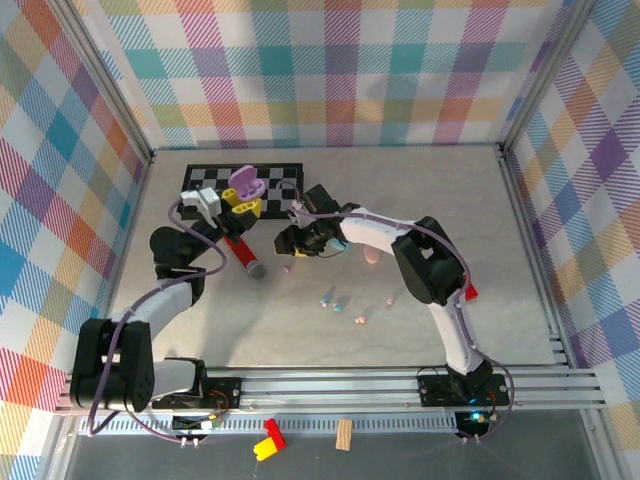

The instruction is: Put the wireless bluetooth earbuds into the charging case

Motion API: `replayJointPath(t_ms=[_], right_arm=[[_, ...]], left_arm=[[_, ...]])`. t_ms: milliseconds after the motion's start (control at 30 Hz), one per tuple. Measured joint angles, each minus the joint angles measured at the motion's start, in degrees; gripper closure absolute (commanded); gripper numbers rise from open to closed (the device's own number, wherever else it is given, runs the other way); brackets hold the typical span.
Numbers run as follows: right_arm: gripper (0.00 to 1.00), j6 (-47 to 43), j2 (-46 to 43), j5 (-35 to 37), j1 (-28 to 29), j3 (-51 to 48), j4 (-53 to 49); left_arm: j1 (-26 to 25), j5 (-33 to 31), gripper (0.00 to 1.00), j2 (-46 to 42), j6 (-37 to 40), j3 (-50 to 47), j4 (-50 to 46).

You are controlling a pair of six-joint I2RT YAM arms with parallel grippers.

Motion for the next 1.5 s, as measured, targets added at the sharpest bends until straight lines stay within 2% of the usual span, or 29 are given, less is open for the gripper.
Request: replayJointPath(t_ms=[233,400,600,800,1267,1500], right_arm=[[0.46,-2.9,9.6,-3.0,0.5,12.7,-6.8],[0.46,-5.9,11.2,-4.9,0.6,17.0,-12.2],[0.47,-9.6,11.0,-5.5,1.3,16.2,-16.0],[0.48,-11.3,7.9,-5.4,1.4,11.2,-17.0],[0.5,-11.3,-0.2,-5.0,1.5,-0.5,-14.8],[0.5,-11.3,-1.4,-1.8,1.5,1.4,-13.4]], left_arm=[[0.0,-0.3,0.71,-2.9,0.2,-0.4,-3.6],[0.0,-0.2,0.71,-2.9,0.2,-0.4,-4.1],[0.0,-0.2,0.71,-2.7,0.2,-0.4,-4.1],[0.0,0.0,0.71,-2.1,0.0,-0.4,-4.0],[0.0,0.2,0.71,-1.1,-0.5,-0.4,-3.4],[0.0,0.3,0.71,-1.1,-0.5,-0.4,-3.4]])
